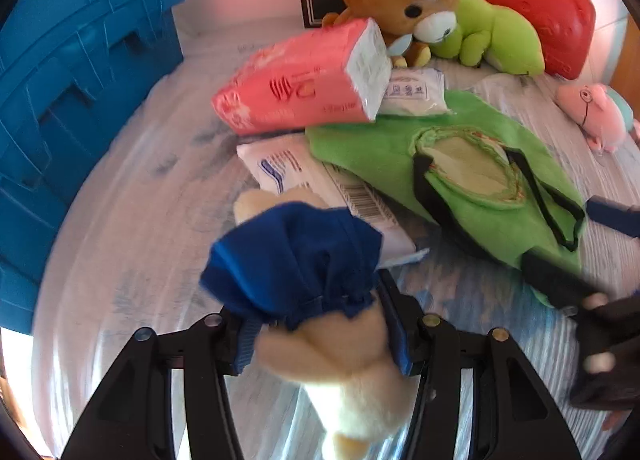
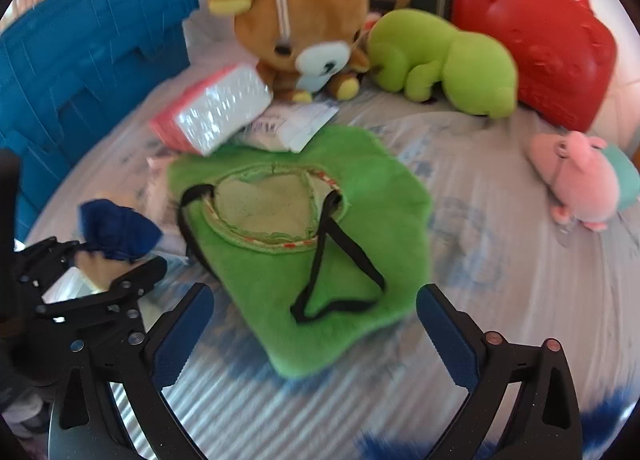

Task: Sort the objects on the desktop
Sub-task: 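Reach both grippers toward the white bunny and the green pouch, then grasp the white bunny with the left gripper while the right gripper grasps the green pouch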

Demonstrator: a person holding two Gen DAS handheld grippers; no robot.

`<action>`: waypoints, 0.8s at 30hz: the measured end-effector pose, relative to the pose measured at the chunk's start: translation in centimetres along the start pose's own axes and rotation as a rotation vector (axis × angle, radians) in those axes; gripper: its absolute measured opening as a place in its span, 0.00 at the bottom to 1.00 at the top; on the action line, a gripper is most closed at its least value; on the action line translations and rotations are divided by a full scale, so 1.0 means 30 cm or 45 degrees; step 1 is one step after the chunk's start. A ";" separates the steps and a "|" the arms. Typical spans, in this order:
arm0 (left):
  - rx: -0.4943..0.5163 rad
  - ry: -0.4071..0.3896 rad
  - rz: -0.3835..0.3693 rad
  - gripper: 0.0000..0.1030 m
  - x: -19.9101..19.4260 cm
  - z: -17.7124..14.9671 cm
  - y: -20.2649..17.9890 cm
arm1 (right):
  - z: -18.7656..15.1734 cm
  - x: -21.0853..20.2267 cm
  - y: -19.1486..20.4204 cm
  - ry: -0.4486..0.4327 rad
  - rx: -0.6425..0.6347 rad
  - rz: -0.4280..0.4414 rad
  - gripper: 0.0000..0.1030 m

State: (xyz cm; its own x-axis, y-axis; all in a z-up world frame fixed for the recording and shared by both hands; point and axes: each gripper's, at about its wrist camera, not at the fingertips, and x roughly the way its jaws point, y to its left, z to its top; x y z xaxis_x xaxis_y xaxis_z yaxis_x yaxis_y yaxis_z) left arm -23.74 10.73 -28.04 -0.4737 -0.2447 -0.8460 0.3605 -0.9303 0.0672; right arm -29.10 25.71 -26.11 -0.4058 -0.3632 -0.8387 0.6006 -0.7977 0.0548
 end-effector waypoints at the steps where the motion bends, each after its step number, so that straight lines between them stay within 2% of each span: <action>1: -0.008 -0.017 0.000 0.51 -0.001 0.000 0.001 | 0.001 0.038 0.004 0.032 -0.010 -0.007 1.00; 3: -0.037 -0.052 -0.012 0.51 -0.003 -0.009 0.007 | -0.004 0.080 0.005 0.046 -0.018 -0.031 1.00; 6: -0.087 -0.058 -0.041 0.55 -0.002 -0.013 0.025 | -0.015 0.088 0.025 0.009 -0.076 -0.107 1.00; 8: -0.098 -0.053 -0.042 0.60 0.002 -0.011 0.035 | -0.015 0.089 0.017 -0.023 -0.041 -0.111 1.00; 13: -0.085 -0.077 -0.046 0.61 0.009 -0.021 0.039 | -0.009 0.087 0.015 -0.042 -0.034 -0.116 1.00; 14: -0.083 -0.078 -0.046 0.60 0.012 -0.024 0.042 | -0.003 0.086 0.021 -0.033 -0.042 -0.113 0.97; 15: -0.087 -0.071 -0.060 0.57 0.011 -0.025 0.043 | 0.002 0.082 0.024 -0.031 -0.047 -0.119 0.80; 16: -0.095 -0.065 -0.100 0.44 0.008 -0.027 0.044 | 0.005 0.067 0.027 -0.055 -0.046 -0.112 0.66; 17: -0.086 -0.055 -0.103 0.37 0.001 -0.028 0.038 | 0.007 0.051 0.032 -0.080 -0.044 -0.095 0.46; 18: -0.072 -0.052 -0.099 0.36 -0.004 -0.029 0.033 | 0.008 0.044 0.033 -0.085 -0.034 -0.090 0.38; 21: -0.004 -0.089 -0.056 0.33 -0.057 -0.043 0.015 | 0.012 0.030 0.028 -0.079 -0.001 -0.038 0.24; 24: 0.014 -0.153 -0.056 0.33 -0.146 -0.037 0.018 | 0.017 -0.041 0.016 -0.133 0.036 0.000 0.23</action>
State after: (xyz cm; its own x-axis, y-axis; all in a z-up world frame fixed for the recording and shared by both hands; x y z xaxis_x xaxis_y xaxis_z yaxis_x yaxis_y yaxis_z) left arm -20.58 11.60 -24.89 -0.5819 -0.2340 -0.7789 0.3286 -0.9437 0.0381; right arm -28.65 25.53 -24.78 -0.4763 -0.4099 -0.7779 0.5813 -0.8106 0.0712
